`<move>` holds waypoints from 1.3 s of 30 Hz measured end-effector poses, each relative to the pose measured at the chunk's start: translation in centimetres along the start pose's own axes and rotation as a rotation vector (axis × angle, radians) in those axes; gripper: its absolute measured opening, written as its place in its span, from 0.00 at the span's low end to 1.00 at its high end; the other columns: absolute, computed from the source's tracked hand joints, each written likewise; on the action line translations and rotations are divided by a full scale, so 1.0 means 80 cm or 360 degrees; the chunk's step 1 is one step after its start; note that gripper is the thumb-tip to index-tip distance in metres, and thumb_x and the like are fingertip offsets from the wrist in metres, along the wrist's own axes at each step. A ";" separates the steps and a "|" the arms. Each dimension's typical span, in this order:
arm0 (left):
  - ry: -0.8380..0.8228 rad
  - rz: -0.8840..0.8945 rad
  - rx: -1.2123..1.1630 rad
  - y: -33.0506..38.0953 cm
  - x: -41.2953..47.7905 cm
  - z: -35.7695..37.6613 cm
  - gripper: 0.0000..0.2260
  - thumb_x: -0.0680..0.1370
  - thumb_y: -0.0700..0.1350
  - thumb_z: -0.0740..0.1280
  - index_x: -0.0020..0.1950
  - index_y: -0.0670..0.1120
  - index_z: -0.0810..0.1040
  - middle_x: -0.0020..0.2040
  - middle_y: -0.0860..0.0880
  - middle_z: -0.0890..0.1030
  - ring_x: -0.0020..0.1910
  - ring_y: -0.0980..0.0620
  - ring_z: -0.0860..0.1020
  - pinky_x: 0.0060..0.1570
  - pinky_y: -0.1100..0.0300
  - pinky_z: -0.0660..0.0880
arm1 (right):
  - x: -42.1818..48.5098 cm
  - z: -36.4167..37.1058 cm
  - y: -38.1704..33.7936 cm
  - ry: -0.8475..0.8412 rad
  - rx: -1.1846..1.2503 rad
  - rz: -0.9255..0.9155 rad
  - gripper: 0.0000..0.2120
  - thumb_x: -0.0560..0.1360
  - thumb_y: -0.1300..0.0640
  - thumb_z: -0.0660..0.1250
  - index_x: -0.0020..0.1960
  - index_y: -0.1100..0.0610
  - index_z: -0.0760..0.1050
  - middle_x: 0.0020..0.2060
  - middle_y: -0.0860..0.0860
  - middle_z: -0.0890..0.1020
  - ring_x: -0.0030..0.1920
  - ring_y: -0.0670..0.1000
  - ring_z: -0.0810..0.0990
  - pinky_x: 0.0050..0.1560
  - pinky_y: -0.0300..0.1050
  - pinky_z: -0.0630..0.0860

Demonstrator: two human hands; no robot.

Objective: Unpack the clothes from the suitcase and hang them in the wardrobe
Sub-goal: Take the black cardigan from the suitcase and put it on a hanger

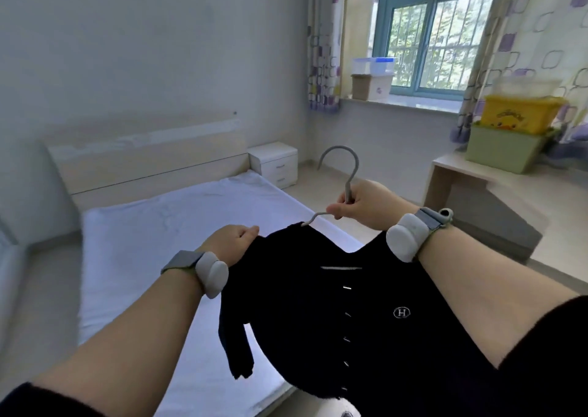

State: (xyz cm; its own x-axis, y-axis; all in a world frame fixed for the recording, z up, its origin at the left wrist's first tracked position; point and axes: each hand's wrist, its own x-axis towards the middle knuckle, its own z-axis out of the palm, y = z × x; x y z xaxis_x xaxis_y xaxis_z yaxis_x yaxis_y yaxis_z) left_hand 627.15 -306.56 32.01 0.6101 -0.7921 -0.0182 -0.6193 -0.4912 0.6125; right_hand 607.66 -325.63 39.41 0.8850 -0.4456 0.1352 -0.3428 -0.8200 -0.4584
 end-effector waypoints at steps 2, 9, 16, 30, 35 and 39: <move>-0.0034 -0.0089 0.0001 -0.034 -0.017 -0.030 0.22 0.82 0.55 0.55 0.40 0.42 0.79 0.38 0.46 0.79 0.38 0.48 0.77 0.40 0.59 0.69 | 0.013 0.015 -0.033 -0.0030 0.0022 -0.0020 0.13 0.75 0.46 0.66 0.38 0.53 0.81 0.27 0.51 0.72 0.29 0.50 0.69 0.33 0.42 0.65; 0.0060 -0.0220 -0.0253 -0.149 -0.090 -0.116 0.18 0.80 0.51 0.63 0.35 0.41 0.78 0.30 0.51 0.74 0.31 0.53 0.71 0.36 0.62 0.67 | 0.065 0.097 -0.163 -0.0076 0.0077 -0.0125 0.16 0.76 0.45 0.65 0.33 0.53 0.79 0.26 0.51 0.72 0.29 0.50 0.69 0.33 0.42 0.67; 0.0543 -0.0289 -0.0134 -0.241 -0.145 -0.186 0.17 0.79 0.47 0.63 0.32 0.43 0.72 0.28 0.50 0.69 0.29 0.53 0.67 0.30 0.64 0.63 | 0.112 0.175 -0.280 -0.0074 -0.0043 -0.0248 0.22 0.77 0.43 0.62 0.34 0.58 0.78 0.26 0.51 0.74 0.31 0.52 0.73 0.34 0.42 0.69; 0.0946 -0.0332 0.0412 -0.361 -0.184 -0.265 0.23 0.74 0.63 0.56 0.60 0.51 0.77 0.54 0.52 0.80 0.53 0.51 0.77 0.53 0.54 0.73 | 0.224 0.287 -0.463 -0.0387 0.0180 -0.0721 0.24 0.77 0.42 0.62 0.31 0.58 0.76 0.25 0.50 0.71 0.29 0.49 0.71 0.33 0.39 0.66; 0.1029 -0.0484 0.0333 -0.385 -0.187 -0.308 0.10 0.79 0.48 0.64 0.57 0.50 0.81 0.51 0.52 0.83 0.50 0.53 0.79 0.49 0.63 0.71 | 0.277 0.316 -0.521 -0.0504 0.0270 -0.0919 0.23 0.76 0.41 0.63 0.35 0.60 0.79 0.25 0.50 0.71 0.27 0.48 0.70 0.30 0.39 0.63; 0.1319 -0.0693 0.0240 -0.401 -0.201 -0.334 0.06 0.76 0.46 0.68 0.50 0.48 0.81 0.45 0.52 0.83 0.45 0.55 0.78 0.45 0.64 0.70 | 0.305 0.340 -0.566 -0.0493 0.0227 -0.1093 0.23 0.76 0.42 0.62 0.34 0.60 0.78 0.25 0.50 0.72 0.30 0.49 0.73 0.36 0.42 0.68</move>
State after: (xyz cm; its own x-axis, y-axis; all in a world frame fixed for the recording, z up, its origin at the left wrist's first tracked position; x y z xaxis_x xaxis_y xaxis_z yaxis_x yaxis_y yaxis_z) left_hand 650.44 -268.38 33.73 0.9232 -0.0471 0.3813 -0.2767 -0.7703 0.5746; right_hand 653.33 -289.57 39.59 0.9398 0.2854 0.1880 0.3413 -0.8129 -0.4720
